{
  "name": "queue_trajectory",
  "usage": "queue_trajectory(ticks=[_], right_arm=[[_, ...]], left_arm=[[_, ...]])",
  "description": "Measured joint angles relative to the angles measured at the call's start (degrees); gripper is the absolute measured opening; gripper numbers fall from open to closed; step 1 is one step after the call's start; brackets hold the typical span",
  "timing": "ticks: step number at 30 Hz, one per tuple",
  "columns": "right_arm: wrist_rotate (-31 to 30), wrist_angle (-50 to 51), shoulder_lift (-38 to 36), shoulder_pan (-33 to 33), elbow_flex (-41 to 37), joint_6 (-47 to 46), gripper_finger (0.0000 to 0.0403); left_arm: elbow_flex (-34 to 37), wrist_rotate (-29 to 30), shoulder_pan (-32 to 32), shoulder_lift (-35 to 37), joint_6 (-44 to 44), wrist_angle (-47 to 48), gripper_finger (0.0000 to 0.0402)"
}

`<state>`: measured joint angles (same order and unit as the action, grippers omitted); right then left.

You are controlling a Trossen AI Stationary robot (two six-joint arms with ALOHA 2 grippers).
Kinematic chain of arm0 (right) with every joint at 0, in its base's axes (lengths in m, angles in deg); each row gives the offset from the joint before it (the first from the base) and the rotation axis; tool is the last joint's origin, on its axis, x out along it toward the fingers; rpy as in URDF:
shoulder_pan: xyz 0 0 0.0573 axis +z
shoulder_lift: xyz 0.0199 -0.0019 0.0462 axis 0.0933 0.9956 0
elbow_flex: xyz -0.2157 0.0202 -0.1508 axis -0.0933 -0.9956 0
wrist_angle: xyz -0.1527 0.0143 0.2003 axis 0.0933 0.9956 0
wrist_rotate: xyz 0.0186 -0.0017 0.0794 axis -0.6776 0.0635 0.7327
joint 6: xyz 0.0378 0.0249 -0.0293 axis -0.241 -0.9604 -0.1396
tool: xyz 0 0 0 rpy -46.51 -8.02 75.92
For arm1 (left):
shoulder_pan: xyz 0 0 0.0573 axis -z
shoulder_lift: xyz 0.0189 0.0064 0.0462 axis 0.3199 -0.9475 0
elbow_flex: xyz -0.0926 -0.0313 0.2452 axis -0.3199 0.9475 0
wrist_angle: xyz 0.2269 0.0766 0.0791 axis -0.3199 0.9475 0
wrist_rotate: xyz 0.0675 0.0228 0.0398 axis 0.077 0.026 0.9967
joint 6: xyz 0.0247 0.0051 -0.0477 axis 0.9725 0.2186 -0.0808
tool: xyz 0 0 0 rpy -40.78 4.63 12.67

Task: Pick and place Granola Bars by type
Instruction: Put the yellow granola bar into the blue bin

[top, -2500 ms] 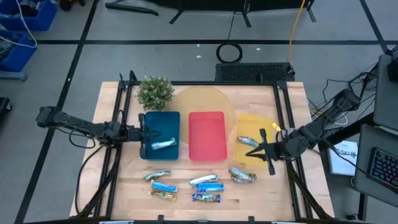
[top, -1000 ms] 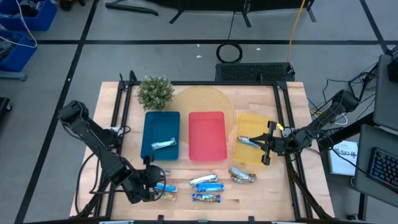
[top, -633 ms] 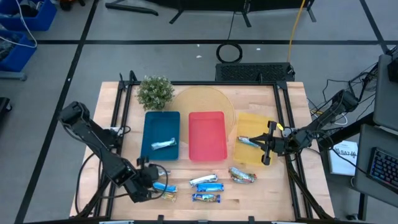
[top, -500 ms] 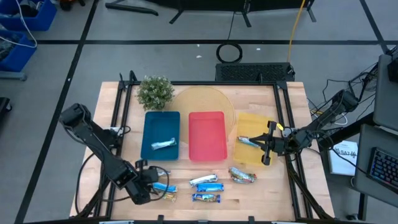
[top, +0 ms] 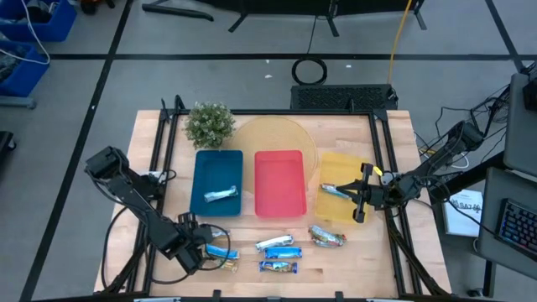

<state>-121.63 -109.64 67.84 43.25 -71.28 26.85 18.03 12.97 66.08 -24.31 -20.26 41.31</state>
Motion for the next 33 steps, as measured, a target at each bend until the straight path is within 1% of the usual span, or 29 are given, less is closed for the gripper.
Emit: queue_trajectory(ticks=[3, 10, 12, 15, 17, 21, 29, 30, 33], right_arm=[[0.0, 0.0, 0.0, 0.0, 0.0, 0.5, 0.0], [0.0, 0.0, 0.0, 0.0, 0.0, 1.5, 0.0], [0.0, 0.0, 0.0, 0.0, 0.0, 1.3, 0.0], [0.0, 0.0, 0.0, 0.0, 0.0, 0.7, 0.0], [0.0, 0.0, 0.0, 0.0, 0.0, 0.1, 0.0], [0.0, 0.0, 0.0, 0.0, 0.0, 0.0, 0.0], [0.0, 0.1, 0.0, 0.0, 0.0, 0.0, 0.0], [0.0, 0.1, 0.0, 0.0, 0.0, 0.0, 0.0], [0.0, 0.1, 0.0, 0.0, 0.0, 0.0, 0.0]], left_arm=[[0.0, 0.0, -0.5, -0.8, 0.8, 0.0, 0.0273], [0.0, -0.9, -3.7, -2.8, 7.3, 0.1, 0.0273], [0.0, -2.0, -4.6, -3.4, 8.7, 0.1, 0.0273], [0.0, -5.4, -5.1, -4.6, 11.7, 0.0, 0.0272], [0.0, -6.9, -5.1, -5.2, 13.4, -0.1, 0.0261], [0.0, -8.6, -5.1, -5.6, 15.3, -0.4, 0.0209], [0.0, -10.7, -5.5, -5.7, 16.8, -0.1, 0.0061], [0.0, -10.9, -5.5, -5.7, 16.6, 0.1, 0.0047], [0.0, -11.3, -5.4, -5.4, 15.7, 2.1, 0.0043]])
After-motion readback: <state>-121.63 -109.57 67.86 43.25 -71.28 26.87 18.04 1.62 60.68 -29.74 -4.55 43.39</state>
